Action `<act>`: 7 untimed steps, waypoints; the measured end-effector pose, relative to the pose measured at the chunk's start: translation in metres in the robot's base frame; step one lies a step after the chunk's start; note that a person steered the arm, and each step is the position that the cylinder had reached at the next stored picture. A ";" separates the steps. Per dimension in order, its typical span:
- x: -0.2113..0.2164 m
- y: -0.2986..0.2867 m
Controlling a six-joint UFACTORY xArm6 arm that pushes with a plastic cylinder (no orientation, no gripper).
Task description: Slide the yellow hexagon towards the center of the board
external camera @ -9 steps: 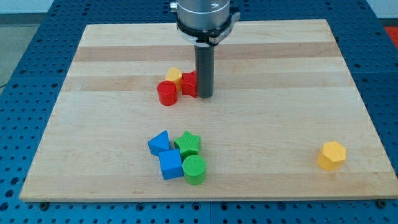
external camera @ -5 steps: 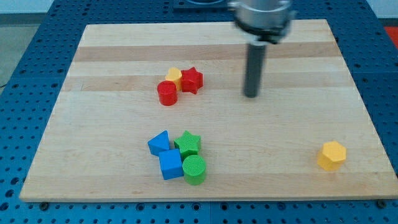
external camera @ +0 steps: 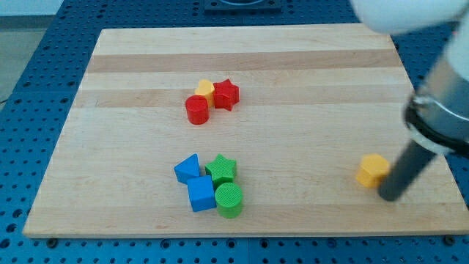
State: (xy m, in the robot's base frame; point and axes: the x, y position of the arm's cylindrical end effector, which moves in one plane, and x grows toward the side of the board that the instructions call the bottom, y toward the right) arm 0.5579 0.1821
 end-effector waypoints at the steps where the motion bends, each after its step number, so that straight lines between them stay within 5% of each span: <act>1: -0.023 -0.020; 3: -0.036 -0.009; 5: -0.108 -0.083; 7: -0.109 -0.078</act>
